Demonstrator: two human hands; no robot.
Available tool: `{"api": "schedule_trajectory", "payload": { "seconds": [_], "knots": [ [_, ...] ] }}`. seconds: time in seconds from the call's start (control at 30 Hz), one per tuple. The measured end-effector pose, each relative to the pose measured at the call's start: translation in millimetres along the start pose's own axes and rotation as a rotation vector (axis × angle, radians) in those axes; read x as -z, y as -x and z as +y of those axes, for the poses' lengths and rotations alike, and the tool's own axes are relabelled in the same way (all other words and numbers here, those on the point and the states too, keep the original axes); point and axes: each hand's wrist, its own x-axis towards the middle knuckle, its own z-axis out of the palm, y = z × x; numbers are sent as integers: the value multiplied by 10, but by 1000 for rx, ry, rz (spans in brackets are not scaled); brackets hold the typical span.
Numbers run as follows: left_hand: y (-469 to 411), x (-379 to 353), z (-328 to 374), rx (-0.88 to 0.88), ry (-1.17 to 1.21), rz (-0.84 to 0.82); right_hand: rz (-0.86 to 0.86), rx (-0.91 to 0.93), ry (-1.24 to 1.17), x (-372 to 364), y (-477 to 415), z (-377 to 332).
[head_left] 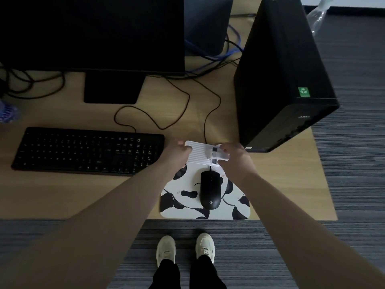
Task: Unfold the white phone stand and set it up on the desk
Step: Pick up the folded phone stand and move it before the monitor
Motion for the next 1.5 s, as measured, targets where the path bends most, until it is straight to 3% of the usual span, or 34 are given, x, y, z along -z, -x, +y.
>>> {"api": "schedule_trajectory", "payload": {
  "seconds": [0.5, 0.7, 1.03, 1.5],
  "knots": [
    [-197, 17, 61, -105, 143, 45, -31, 159, 258, 49, -194, -90],
    [119, 434, 457, -130, 287, 105, 11, 274, 332, 427, -256, -691],
    [583, 1323, 935, -294, 253, 264, 43, 481, 379, 756, -336, -1763],
    [-69, 2040, 980, -270, 266, 163, 49, 377, 415, 336, -762, -2322]
  ]
}}
